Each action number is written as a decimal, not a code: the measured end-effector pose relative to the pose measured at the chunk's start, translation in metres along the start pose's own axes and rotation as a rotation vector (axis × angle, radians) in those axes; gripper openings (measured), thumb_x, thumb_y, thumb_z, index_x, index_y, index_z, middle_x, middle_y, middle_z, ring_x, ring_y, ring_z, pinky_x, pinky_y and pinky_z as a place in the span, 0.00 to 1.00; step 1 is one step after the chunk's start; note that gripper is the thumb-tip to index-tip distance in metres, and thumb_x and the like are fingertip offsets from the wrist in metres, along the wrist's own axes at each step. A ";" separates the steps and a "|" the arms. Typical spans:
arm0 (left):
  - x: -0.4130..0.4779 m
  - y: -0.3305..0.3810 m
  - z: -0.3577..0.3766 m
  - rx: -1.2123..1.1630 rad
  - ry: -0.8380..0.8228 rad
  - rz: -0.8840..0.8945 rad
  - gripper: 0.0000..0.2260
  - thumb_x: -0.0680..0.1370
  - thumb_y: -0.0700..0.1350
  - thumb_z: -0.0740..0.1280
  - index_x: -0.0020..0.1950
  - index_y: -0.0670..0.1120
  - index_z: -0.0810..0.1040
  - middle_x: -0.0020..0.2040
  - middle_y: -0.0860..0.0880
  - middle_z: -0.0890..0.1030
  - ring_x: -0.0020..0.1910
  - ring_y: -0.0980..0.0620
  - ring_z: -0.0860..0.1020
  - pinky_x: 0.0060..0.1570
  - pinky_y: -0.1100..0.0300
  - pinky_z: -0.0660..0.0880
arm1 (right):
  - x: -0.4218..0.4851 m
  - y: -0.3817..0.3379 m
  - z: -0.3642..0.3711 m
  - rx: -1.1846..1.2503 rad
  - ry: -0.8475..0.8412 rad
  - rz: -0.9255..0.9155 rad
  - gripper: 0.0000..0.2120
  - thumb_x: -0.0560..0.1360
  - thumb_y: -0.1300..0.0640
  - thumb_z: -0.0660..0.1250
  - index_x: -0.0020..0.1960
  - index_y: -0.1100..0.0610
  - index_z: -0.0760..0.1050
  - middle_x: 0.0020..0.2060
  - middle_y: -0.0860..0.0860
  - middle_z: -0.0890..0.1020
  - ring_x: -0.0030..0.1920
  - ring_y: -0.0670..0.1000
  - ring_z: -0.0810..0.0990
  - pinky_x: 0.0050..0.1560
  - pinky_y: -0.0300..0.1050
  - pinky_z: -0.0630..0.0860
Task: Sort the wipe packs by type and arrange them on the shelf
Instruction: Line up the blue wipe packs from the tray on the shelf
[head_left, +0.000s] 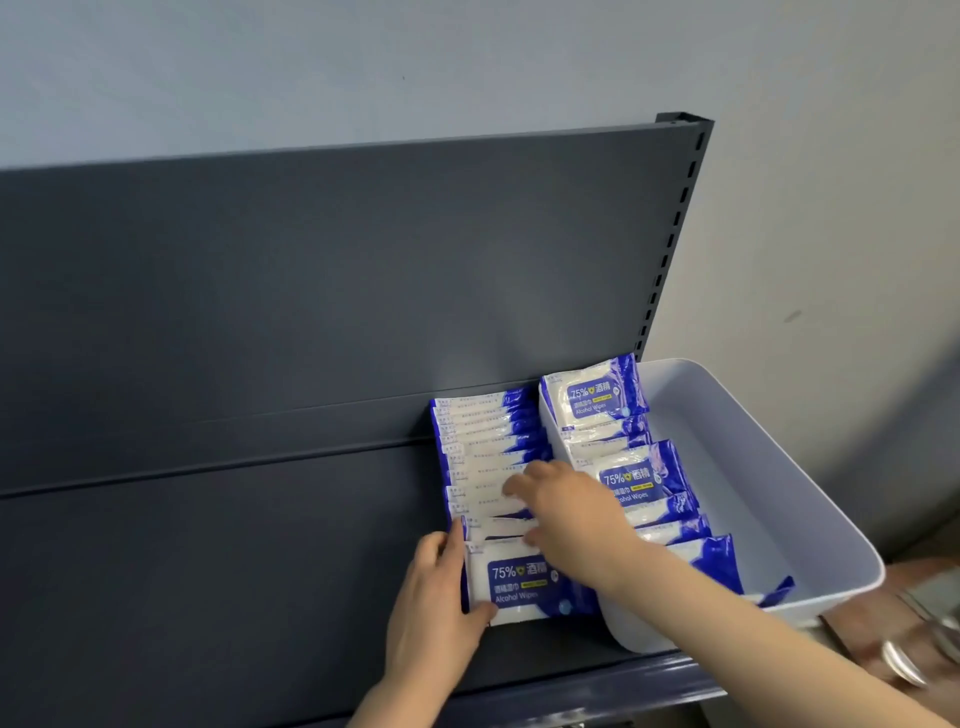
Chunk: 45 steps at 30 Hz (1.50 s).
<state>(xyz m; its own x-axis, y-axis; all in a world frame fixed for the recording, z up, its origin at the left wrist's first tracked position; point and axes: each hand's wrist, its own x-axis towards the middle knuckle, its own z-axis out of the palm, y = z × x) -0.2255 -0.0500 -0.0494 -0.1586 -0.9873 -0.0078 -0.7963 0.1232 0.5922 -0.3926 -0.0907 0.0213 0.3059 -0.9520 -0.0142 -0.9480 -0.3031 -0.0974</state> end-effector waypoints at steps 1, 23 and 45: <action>0.000 0.000 -0.001 0.026 0.003 -0.001 0.41 0.72 0.54 0.71 0.77 0.58 0.49 0.63 0.60 0.61 0.59 0.62 0.69 0.42 0.70 0.68 | -0.005 0.010 -0.011 0.088 0.055 0.047 0.20 0.73 0.56 0.68 0.64 0.50 0.70 0.57 0.48 0.76 0.57 0.51 0.74 0.53 0.46 0.74; 0.045 0.129 -0.007 0.051 0.063 0.444 0.15 0.77 0.47 0.68 0.63 0.55 0.76 0.60 0.60 0.75 0.61 0.63 0.67 0.58 0.75 0.60 | -0.096 0.141 -0.030 0.407 -0.366 0.091 0.16 0.72 0.48 0.71 0.58 0.44 0.73 0.53 0.35 0.74 0.56 0.40 0.73 0.48 0.32 0.76; 0.111 0.179 0.044 0.575 -0.581 0.255 0.18 0.70 0.52 0.74 0.56 0.47 0.78 0.52 0.50 0.80 0.50 0.48 0.78 0.50 0.54 0.77 | -0.084 0.157 -0.010 0.369 -0.342 -0.089 0.22 0.72 0.44 0.70 0.64 0.45 0.71 0.61 0.41 0.75 0.63 0.42 0.71 0.55 0.40 0.76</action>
<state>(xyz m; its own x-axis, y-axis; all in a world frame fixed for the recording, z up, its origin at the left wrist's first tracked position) -0.4121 -0.1331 0.0202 -0.5218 -0.7341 -0.4346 -0.8433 0.5209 0.1327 -0.5679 -0.0591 0.0171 0.4541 -0.8358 -0.3085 -0.8413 -0.2883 -0.4573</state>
